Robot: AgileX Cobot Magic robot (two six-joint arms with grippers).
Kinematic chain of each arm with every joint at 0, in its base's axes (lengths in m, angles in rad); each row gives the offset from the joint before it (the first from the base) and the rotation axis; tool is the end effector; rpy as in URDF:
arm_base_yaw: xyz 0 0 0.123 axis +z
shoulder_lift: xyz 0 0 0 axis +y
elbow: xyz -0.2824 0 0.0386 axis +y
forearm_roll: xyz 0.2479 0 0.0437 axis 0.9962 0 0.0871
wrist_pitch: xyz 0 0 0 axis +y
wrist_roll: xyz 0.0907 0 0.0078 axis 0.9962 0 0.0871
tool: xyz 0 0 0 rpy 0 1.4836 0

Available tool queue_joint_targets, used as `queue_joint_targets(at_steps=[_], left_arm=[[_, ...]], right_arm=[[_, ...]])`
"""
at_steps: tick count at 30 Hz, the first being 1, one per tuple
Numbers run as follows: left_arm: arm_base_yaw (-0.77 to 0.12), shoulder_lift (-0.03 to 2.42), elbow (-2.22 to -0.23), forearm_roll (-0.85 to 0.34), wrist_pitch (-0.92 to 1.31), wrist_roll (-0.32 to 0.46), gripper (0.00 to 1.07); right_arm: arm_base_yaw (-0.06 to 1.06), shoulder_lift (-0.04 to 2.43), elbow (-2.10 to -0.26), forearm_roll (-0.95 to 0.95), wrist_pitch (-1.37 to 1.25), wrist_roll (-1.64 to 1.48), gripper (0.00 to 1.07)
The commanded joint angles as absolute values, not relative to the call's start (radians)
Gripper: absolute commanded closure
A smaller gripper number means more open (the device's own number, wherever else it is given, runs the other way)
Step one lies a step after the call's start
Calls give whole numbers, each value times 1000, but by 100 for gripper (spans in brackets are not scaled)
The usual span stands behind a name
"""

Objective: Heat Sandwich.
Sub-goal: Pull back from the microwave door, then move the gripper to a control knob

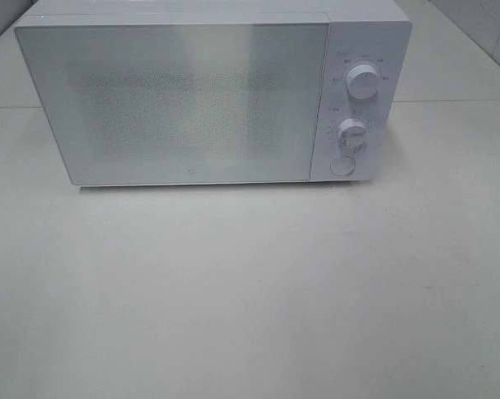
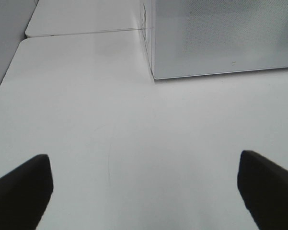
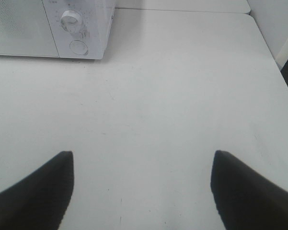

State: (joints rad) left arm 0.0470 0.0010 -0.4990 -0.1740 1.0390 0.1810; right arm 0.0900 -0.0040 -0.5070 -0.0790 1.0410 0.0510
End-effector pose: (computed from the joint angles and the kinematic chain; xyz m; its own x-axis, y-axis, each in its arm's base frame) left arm -0.0037 -0.0138 0.2797 -0.4220 0.0712 -0.9038 0.1273 0.9917 0.0187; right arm -0.0050 -0.0067 0.2809 -0.4258 -0.0274 -0.9044 -0.0237 0.9995 -0.0191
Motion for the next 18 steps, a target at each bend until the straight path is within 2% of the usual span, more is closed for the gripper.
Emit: queue_joint_targets(at_steps=[1, 18], left_arm=[[37, -20, -498, -187, 1031, 175, 3], [37, -30, -498, -183, 1034, 175, 3]], right_arm=[[82, -31, -506, -80, 1036, 45, 31], [82, -31, -506, -78, 1036, 45, 31]])
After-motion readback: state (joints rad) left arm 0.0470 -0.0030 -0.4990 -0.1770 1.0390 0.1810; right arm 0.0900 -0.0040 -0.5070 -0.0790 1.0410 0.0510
